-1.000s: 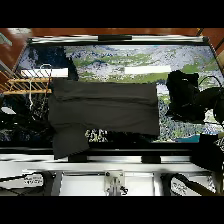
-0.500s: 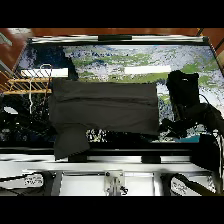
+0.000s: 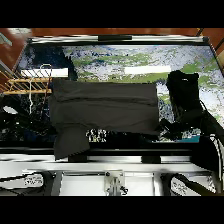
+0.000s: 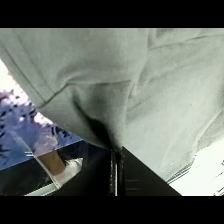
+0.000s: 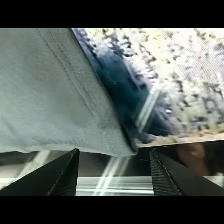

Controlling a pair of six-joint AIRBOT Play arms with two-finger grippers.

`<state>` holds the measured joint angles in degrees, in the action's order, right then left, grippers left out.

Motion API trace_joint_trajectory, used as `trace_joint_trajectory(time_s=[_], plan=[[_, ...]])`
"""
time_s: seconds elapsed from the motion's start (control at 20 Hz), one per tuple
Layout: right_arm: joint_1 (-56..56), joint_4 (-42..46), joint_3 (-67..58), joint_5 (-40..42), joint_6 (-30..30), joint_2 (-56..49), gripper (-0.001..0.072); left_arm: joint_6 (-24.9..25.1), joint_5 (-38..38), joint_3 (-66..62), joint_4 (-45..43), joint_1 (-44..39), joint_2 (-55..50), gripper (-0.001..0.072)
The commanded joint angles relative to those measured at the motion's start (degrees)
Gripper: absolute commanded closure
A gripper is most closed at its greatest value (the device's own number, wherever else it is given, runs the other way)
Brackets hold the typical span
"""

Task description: Fold the shirts.

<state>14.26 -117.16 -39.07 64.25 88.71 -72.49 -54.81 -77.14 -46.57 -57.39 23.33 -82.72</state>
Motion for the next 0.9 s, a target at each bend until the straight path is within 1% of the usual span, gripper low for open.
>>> trace_joint_trajectory(time_s=[0.0, 0.05, 0.15, 0.2, 0.3, 0.4, 0.5, 0.55, 0.65, 0.7, 0.85], plan=[[-0.3, -2.2, 1.7, -5.3, -0.6, -0.1, 0.0227, 0.2, 0.0, -1.0, 0.4, 0.0, 0.1, 0.0667], [-0.9, -2.1, 1.8, -6.2, -0.7, -0.1, 0.0344, 0.2, 0.0, -1.8, 0.5, 0.0, 0.1, 0.0667], [-2.0, -2.6, 1.7, -7.4, -0.8, -0.1, 0.0505, 0.2, -0.3, -3.6, 0.5, 0.0, 0.1, 0.0667], [-2.4, -2.6, 1.6, -7.1, -0.4, -0.1, 0.0616, 0.2, -0.8, -4.5, 0.5, 0.0, 0.2, 0.0667], [-2.3, -2.8, 0.5, -5.4, 2.8, 0.4, 0.0626, 0.4, -2.2, -6.8, 0.7, 0.0, 0.2, 0.0667], [-2.3, -2.8, -2.0, -5.1, 6.2, 3.0, 0.0626, 4.5, -2.9, -10.0, 4.5, 0.0, 1.5, 0.0668], [-2.3, -2.6, -5.5, -8.3, 6.4, 5.3, 0.0627, 4.8, -1.9, -14.3, 8.8, 0.0, 2.5, 0.0668], [-2.9, -3.0, -7.4, -10.1, 6.4, 5.4, 0.0627, 4.4, -0.6, -16.3, 9.7, -0.2, 2.5, 0.0669], [-5.6, -2.6, -11.4, -12.7, 6.5, 3.8, 0.0627, 2.0, 4.7, -19.6, 10.1, -1.3, 2.3, 0.067], [-7.0, -2.1, -13.5, -14.6, 6.5, 2.6, 0.0627, 2.0, 6.5, -21.5, 10.1, -2.3, 1.8, 0.067], [-9.1, -0.3, -20.8, -21.0, 3.8, -3.0, 0.0628, -1.1, 10.5, -29.0, 10.1, -4.7, -2.4, 0.067]])
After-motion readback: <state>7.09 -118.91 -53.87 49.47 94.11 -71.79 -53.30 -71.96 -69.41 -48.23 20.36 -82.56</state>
